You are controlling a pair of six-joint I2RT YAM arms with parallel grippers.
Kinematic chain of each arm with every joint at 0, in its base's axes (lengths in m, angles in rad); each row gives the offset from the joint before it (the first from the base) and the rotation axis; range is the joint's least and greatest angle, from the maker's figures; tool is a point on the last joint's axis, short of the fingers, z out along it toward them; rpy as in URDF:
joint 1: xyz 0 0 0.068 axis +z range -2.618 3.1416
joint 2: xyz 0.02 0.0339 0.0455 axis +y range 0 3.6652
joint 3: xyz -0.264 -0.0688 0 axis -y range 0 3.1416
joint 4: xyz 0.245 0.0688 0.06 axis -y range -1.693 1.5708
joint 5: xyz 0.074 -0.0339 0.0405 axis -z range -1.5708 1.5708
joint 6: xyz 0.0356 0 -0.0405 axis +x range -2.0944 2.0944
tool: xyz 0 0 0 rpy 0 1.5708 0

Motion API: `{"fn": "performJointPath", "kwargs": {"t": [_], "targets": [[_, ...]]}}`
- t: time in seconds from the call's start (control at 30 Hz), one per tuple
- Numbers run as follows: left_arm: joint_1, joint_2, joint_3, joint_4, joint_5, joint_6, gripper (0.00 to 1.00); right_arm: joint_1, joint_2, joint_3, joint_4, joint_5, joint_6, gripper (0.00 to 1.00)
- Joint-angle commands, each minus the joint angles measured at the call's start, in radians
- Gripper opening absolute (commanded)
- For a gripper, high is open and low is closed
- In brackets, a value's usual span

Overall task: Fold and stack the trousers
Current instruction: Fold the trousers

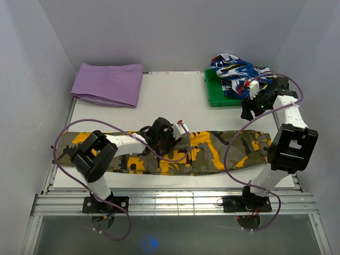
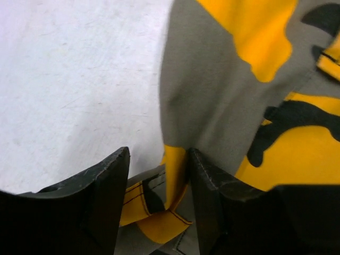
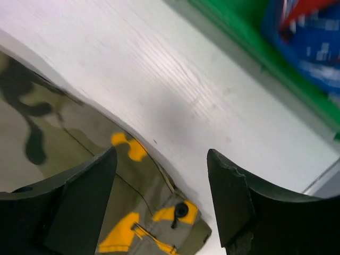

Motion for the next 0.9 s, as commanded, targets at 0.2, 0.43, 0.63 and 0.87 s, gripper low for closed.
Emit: {"fn": "performJointPath", "kwargs": {"t": [0.2, 0.43, 0.63, 0.87], "targets": [[-0.004, -0.14, 0.05, 0.004, -0.099, 0.011, 0.98, 0.307, 0.113, 0.156, -0.064, -0.262, 0.165, 0.73], [0.053, -0.289, 0.119, -0.209, 0.037, -0.165, 0.98, 0.446, 0.306, 0.279, -0.033, -0.323, 0.265, 0.68], [0.194, -0.416, 0.11, -0.2, 0.221, -0.325, 0.98, 0.5, 0.403, 0.309, -0.141, -0.325, 0.213, 0.56], [0.312, -0.385, 0.162, -0.254, 0.329, -0.425, 0.98, 0.537, 0.402, 0.317, -0.251, -0.357, 0.135, 0.44]]}}
